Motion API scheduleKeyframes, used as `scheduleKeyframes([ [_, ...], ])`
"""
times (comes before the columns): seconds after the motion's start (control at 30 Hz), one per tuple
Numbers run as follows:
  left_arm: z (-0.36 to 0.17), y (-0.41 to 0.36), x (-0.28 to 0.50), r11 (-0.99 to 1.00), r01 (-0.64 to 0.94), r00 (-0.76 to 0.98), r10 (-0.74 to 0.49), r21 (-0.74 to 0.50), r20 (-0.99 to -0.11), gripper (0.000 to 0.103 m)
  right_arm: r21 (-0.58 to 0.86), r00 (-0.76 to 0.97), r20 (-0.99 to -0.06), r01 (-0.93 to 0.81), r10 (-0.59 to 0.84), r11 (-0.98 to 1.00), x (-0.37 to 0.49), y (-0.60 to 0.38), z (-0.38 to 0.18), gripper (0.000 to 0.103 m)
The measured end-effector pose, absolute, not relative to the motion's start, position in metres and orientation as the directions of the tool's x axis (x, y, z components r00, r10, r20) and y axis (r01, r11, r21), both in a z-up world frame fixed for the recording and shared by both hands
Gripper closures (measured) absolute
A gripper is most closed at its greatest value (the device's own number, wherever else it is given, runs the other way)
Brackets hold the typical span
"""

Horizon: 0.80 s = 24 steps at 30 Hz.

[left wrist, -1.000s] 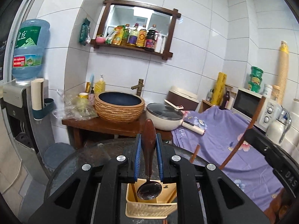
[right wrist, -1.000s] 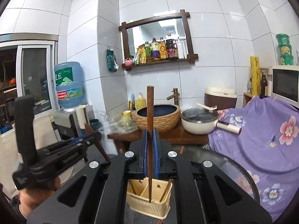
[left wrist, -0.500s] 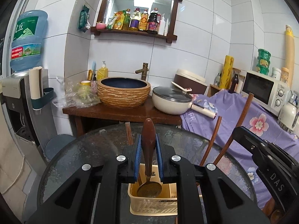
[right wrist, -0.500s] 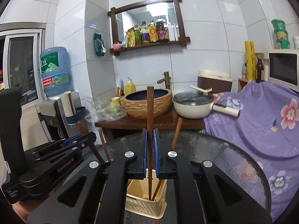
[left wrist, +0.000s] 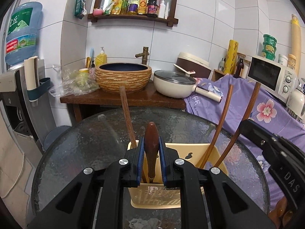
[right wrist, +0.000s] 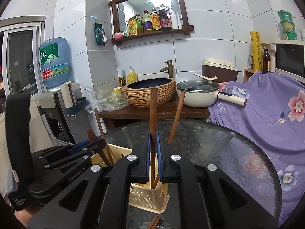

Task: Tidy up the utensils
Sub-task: 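Open both tools to release the spoon and chopstick into the holder, then move the left tool to the black gold-tipped utensil while the right tool reaches the chopsticks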

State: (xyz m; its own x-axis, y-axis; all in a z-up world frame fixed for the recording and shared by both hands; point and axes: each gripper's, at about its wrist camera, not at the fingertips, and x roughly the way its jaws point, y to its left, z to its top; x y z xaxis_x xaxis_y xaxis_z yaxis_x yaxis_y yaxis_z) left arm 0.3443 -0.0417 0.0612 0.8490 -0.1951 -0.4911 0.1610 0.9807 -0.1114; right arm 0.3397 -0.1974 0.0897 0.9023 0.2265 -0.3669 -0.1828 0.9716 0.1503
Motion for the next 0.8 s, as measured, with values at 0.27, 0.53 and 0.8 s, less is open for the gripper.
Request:
scheduleKeyframes([
  [0.27,0.063,-0.042,0.332,0.979,0.184,0.857,-0.201,-0.083,-0.474,0.07,0.156,0.902,-0.364,-0.187,0.232,0.97,0.327,-0.205,0.088,0.057],
  [0.53,0.071,-0.014,0.285,0.981,0.159,0.888,-0.19,-0.109,-0.419,0.03,0.199,0.872,-0.429,-0.164,0.236,0.966,0.295,-0.221,0.073,0.048],
  [0.8,0.032,0.015,0.261,0.985,0.121,0.83,-0.17,-0.126,-0.531,0.023,0.187,0.749,-0.606,-0.193,0.268,0.963,0.269,-0.21,0.017,0.048],
])
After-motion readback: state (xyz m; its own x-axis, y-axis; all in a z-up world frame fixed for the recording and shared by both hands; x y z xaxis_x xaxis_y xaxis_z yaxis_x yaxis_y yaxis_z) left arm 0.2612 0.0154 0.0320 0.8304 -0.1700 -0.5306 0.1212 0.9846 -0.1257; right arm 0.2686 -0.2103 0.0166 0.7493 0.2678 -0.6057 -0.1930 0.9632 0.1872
